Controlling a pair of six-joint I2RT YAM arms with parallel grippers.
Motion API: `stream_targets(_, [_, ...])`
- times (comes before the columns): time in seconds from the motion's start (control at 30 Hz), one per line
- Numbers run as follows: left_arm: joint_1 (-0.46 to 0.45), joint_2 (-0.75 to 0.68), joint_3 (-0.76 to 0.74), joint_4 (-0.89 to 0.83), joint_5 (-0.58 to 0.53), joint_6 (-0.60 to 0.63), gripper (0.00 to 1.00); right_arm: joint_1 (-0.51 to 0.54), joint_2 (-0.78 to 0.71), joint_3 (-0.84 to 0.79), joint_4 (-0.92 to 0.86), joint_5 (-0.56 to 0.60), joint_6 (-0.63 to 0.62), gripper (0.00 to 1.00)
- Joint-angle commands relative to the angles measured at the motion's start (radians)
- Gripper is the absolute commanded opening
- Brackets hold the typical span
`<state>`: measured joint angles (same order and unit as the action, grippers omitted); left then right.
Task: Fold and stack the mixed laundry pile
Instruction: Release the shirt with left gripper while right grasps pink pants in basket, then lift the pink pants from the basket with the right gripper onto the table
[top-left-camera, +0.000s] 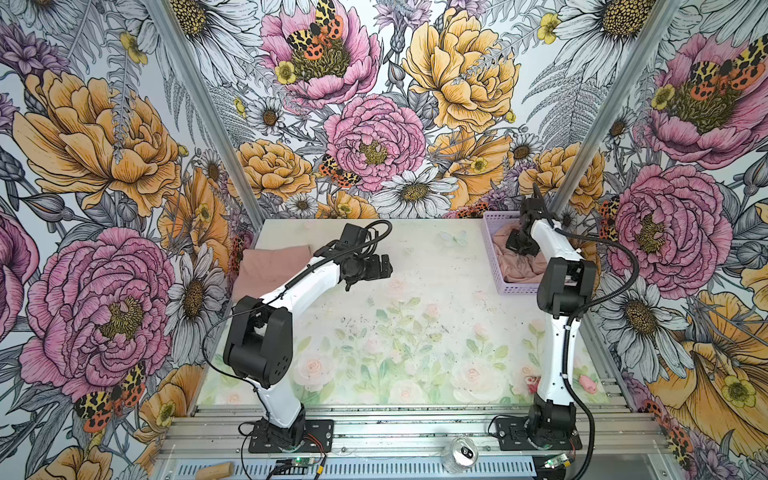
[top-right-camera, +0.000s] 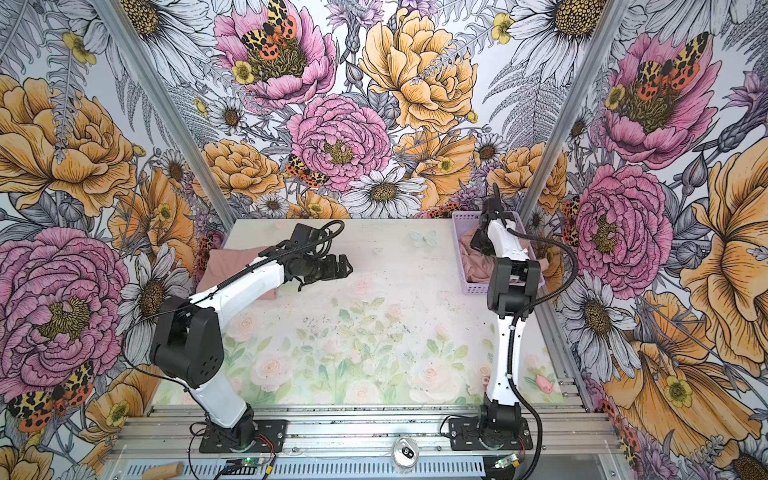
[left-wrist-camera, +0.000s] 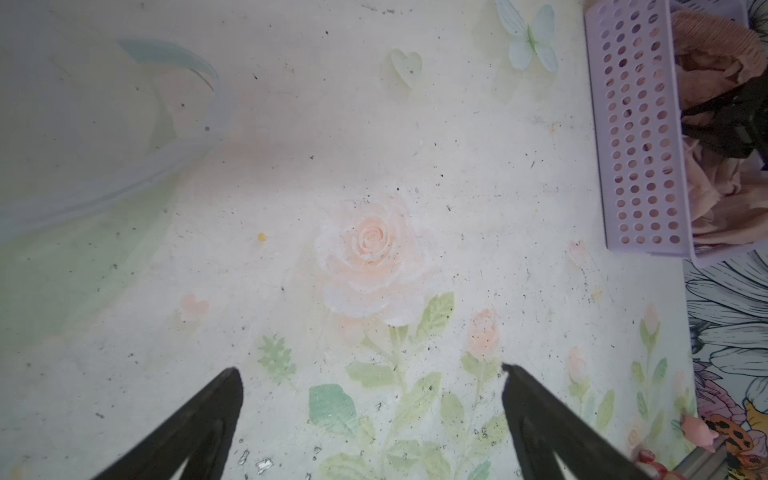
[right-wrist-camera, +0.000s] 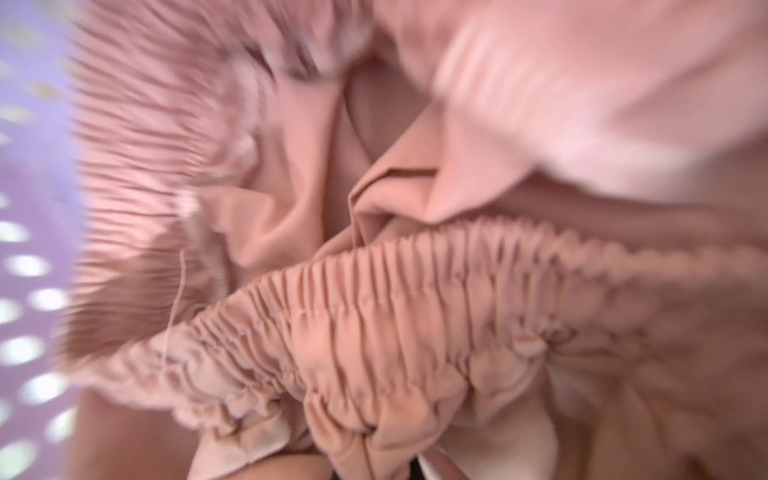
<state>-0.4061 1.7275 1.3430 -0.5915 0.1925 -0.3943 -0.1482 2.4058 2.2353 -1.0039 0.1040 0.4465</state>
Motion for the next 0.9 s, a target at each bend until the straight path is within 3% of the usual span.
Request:
stream_targets(0.0, [-0.001, -0.047, -0.009, 0.066, 0.004, -0.008, 0.99, 0.001, -0.176, 0.027, 0.008, -0.015, -0.031, 0.00])
stream_targets(0.5, [0.059, -0.108, -0.083, 0.095, 0.021, -0.001, 0.99, 0.144, -0.526, 0.118, 0.008, -0.081, -0.160, 0.00])
stream_targets(0.87, [0.180, -0.302, -0.213, 0.094, 0.022, 0.003, 0.99, 0.361, -0.652, 0.222, 0.008, -0.327, -0.254, 0.00])
